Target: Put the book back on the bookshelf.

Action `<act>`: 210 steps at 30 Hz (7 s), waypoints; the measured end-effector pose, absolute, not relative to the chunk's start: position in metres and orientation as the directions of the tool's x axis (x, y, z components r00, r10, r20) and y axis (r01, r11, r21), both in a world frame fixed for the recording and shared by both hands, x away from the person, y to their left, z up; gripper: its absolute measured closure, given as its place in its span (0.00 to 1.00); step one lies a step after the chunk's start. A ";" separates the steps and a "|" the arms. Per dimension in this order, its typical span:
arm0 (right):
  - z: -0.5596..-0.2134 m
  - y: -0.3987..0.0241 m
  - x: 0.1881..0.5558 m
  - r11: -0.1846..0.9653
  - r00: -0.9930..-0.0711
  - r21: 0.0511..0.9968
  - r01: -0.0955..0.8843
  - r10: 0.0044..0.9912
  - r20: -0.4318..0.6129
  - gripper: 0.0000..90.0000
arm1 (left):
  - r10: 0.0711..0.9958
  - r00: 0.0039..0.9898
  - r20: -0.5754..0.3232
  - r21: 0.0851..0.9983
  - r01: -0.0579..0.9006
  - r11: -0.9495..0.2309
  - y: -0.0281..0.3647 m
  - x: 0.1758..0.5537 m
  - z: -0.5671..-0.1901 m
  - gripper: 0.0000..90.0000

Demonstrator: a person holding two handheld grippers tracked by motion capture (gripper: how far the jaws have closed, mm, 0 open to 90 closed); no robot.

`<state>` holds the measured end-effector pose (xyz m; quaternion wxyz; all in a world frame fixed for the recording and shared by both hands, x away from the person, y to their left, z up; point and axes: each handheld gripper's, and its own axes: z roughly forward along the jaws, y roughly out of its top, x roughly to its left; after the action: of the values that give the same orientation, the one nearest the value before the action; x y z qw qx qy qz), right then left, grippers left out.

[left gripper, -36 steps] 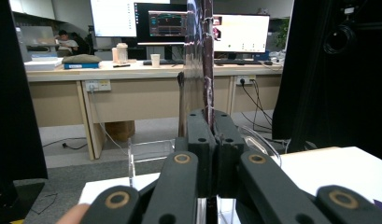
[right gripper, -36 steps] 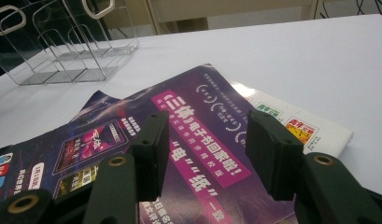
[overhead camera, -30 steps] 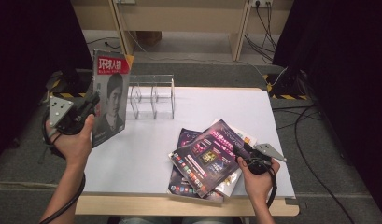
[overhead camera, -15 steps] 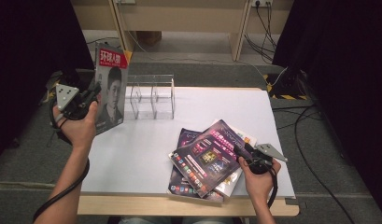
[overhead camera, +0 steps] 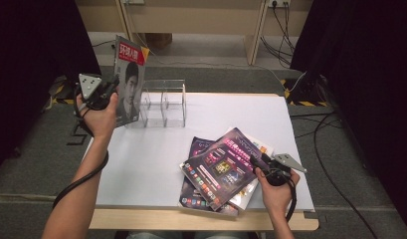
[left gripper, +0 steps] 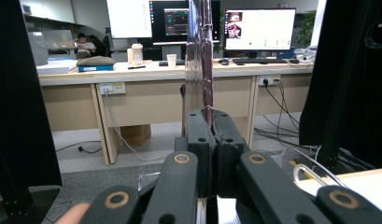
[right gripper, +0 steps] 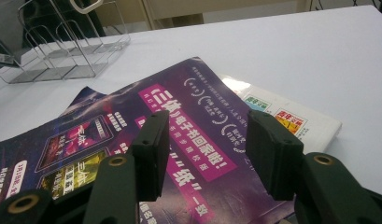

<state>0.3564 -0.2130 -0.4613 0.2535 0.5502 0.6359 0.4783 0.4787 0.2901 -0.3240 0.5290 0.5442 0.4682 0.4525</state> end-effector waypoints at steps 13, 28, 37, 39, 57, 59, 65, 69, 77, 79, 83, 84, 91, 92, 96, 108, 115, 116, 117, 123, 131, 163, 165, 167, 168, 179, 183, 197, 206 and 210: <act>-0.463 -0.216 0.356 -0.062 -0.265 0.884 0.463 0.942 0.205 0.57 | 0.995 0.088 -0.048 0.999 0.029 0.046 0.311 0.487 -0.349 0.96; -0.465 -0.211 0.356 -0.057 -0.276 0.877 0.478 0.938 0.211 0.56 | 0.994 0.072 -0.087 0.995 0.059 0.082 0.336 0.467 -0.375 0.94; -0.464 -0.213 0.356 -0.060 -0.273 0.878 0.476 0.938 0.212 0.56 | 0.996 0.055 -0.072 0.992 0.104 0.066 0.335 0.459 -0.372 0.88; -0.464 -0.214 0.356 -0.062 -0.271 0.877 0.476 0.938 0.214 0.56 | 0.997 0.045 -0.067 0.990 0.124 0.061 0.336 0.456 -0.371 0.87; -0.463 -0.216 0.357 -0.074 -0.266 0.870 0.488 0.937 0.229 0.55 | 0.996 0.066 -0.060 0.965 0.261 0.041 0.330 0.484 -0.357 0.66; -0.463 -0.217 0.357 -0.074 -0.265 0.869 0.489 0.937 0.228 0.55 | 0.996 0.065 -0.058 0.965 0.261 0.039 0.329 0.487 -0.355 0.67; -0.464 -0.219 0.358 -0.070 -0.265 0.867 0.493 0.937 0.226 0.55 | 0.996 0.057 -0.064 0.960 0.277 0.046 0.331 0.498 -0.349 0.68; -0.465 -0.218 0.358 -0.073 -0.263 0.861 0.503 0.936 0.233 0.55 | 0.994 0.068 -0.087 0.948 0.311 0.061 0.333 0.509 -0.342 0.68; -0.468 -0.219 0.360 -0.063 -0.268 0.852 0.520 0.935 0.233 0.54 | 0.993 0.083 -0.080 0.937 0.348 0.047 0.333 0.517 -0.339 0.90; -0.469 -0.218 0.359 -0.067 -0.264 0.848 0.526 0.935 0.237 0.54 | 0.993 0.093 -0.072 0.935 0.354 0.035 0.332 0.516 -0.338 0.95; -0.468 -0.219 0.359 -0.070 -0.261 0.848 0.525 0.935 0.239 0.54 | 0.993 0.096 -0.063 0.942 0.336 0.027 0.331 0.511 -0.337 0.96; -0.468 -0.219 0.359 -0.070 -0.261 0.848 0.525 0.935 0.239 0.54 | 0.994 0.091 -0.064 0.947 0.320 0.031 0.331 0.508 -0.337 0.96; -0.468 -0.218 0.360 -0.063 -0.266 0.852 0.520 0.935 0.232 0.54 | 0.993 0.107 -0.056 0.989 0.145 0.040 0.326 0.493 -0.324 0.96; -0.468 -0.218 0.360 -0.063 -0.266 0.852 0.520 0.935 0.232 0.54 | 0.993 0.107 -0.056 0.989 0.145 0.040 0.326 0.493 -0.324 0.96; -0.468 -0.216 0.359 -0.063 -0.269 0.854 0.517 0.935 0.232 0.54 | 0.993 0.107 -0.050 0.996 0.075 0.042 0.319 0.497 -0.321 0.96; -0.469 -0.220 0.359 -0.066 -0.267 0.855 0.514 0.935 0.233 0.55 | 0.994 0.075 -0.075 0.994 0.084 0.068 0.321 0.503 -0.360 0.95; -0.468 -0.220 0.358 -0.069 -0.264 0.855 0.515 0.935 0.235 0.55 | 0.995 0.065 -0.077 0.988 0.141 0.067 0.336 0.484 -0.364 0.92; -0.468 -0.219 0.358 -0.069 -0.265 0.855 0.514 0.935 0.235 0.55 | 0.995 0.066 -0.076 0.987 0.149 0.066 0.338 0.481 -0.365 0.92; -0.468 -0.219 0.358 -0.068 -0.266 0.855 0.515 0.935 0.235 0.55 | 0.994 0.068 -0.080 0.986 0.151 0.069 0.339 0.479 -0.365 0.92; -0.467 -0.217 0.357 -0.064 -0.269 0.855 0.515 0.934 0.233 0.55 | 0.989 0.088 -0.117 0.979 0.177 0.101 0.346 0.467 -0.366 0.84; -0.468 -0.216 0.358 -0.069 -0.266 0.849 0.524 0.933 0.240 0.54 | 0.981 0.089 -0.172 0.971 0.184 0.154 0.354 0.465 -0.363 0.73; -0.470 -0.219 0.359 -0.069 -0.264 0.838 0.541 0.932 0.247 0.53 | 0.989 0.098 -0.113 0.974 0.206 0.091 0.330 0.481 -0.342 0.96; -0.469 -0.219 0.359 -0.071 -0.263 0.838 0.541 0.932 0.249 0.54 | 0.989 0.095 -0.111 0.978 0.187 0.091 0.329 0.482 -0.338 0.96; -0.469 -0.219 0.359 -0.072 -0.263 0.839 0.539 0.932 0.249 0.54 | 0.991 0.085 -0.101 0.982 0.169 0.086 0.327 0.483 -0.335 0.96; -0.469 -0.219 0.359 -0.072 -0.263 0.839 0.539 0.932 0.249 0.54 | 0.991 0.085 -0.101 0.982 0.169 0.086 0.327 0.483 -0.335 0.96; -0.470 -0.220 0.359 -0.072 -0.262 0.840 0.537 0.933 0.248 0.54 | 0.991 0.089 -0.102 0.991 0.096 0.093 0.317 0.500 -0.333 0.96; -0.471 -0.220 0.359 -0.071 -0.262 0.839 0.539 0.933 0.247 0.54 | 0.988 0.101 -0.118 0.990 0.088 0.109 0.310 0.505 -0.342 0.96; -0.471 -0.220 0.360 -0.068 -0.266 0.840 0.539 0.932 0.247 0.54 | 0.994 0.062 -0.095 0.992 0.085 0.090 0.322 0.510 -0.365 0.96; -0.470 -0.219 0.359 -0.079 -0.258 0.837 0.542 0.932 0.255 0.54 | 0.993 0.061 -0.096 0.990 0.106 0.089 0.336 0.504 -0.366 0.91; -0.470 -0.221 0.359 -0.066 -0.265 0.843 0.533 0.934 0.240 0.54 | 0.991 0.076 -0.109 0.988 0.118 0.100 0.337 0.503 -0.363 0.84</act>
<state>0.3590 -0.2205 -0.4697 0.2173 0.5659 0.6481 0.4609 0.5026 0.3366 -0.3631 0.5163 0.5209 0.5321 0.4230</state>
